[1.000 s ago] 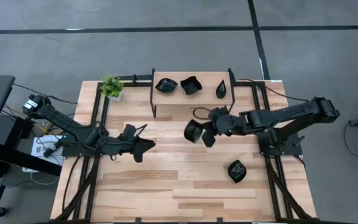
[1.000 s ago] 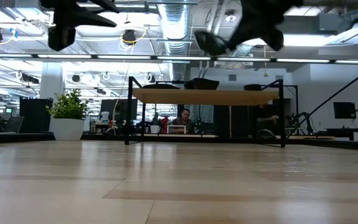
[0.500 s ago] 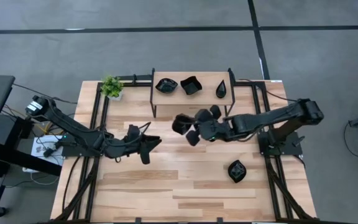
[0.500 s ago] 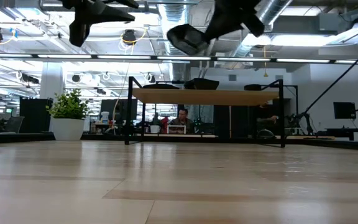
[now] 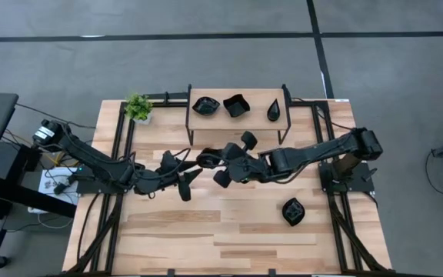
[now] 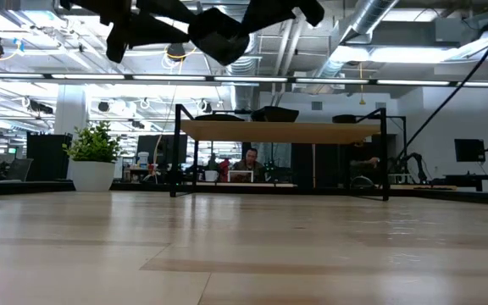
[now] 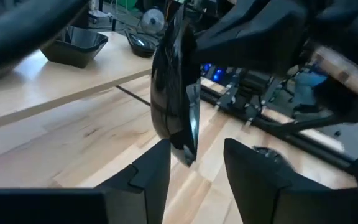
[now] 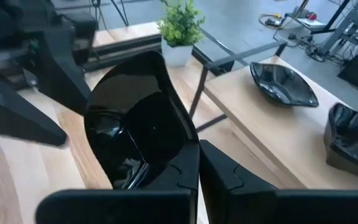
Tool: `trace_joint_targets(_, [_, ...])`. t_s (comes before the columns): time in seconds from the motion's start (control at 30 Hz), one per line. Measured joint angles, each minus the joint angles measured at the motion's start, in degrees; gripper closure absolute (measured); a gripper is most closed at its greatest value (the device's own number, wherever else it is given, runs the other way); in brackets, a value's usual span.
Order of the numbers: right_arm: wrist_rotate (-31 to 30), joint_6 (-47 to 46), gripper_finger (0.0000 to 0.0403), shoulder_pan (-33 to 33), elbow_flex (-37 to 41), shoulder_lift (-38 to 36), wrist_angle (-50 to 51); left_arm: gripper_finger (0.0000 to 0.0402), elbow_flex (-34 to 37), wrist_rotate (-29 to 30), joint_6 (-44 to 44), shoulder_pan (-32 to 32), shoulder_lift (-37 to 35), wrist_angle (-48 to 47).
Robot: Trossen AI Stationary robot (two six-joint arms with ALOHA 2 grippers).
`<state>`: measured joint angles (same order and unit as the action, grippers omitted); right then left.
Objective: Pick & Place Mini shaped plates
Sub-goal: Stack the black plate on top of the black plate on the shelf
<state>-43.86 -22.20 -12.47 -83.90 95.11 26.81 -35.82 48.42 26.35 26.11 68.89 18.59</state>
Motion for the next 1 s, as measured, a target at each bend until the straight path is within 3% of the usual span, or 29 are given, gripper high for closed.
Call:
trace_joint_targets(0.23, [-1.24, 0.24, 0.0403, 0.15, -1.44, 0.71, 1.05, 0.025, 0.01, 0.91, -0.59, -0.2, 0.21, -0.07])
trace_joint_targets(1.0, [-1.53, 0.26, 0.0403, 0.13, -1.44, 0.55, 1.03, 0.0316, 0.01, 2.55, 5.54, -4.44, 0.21, 1.79])
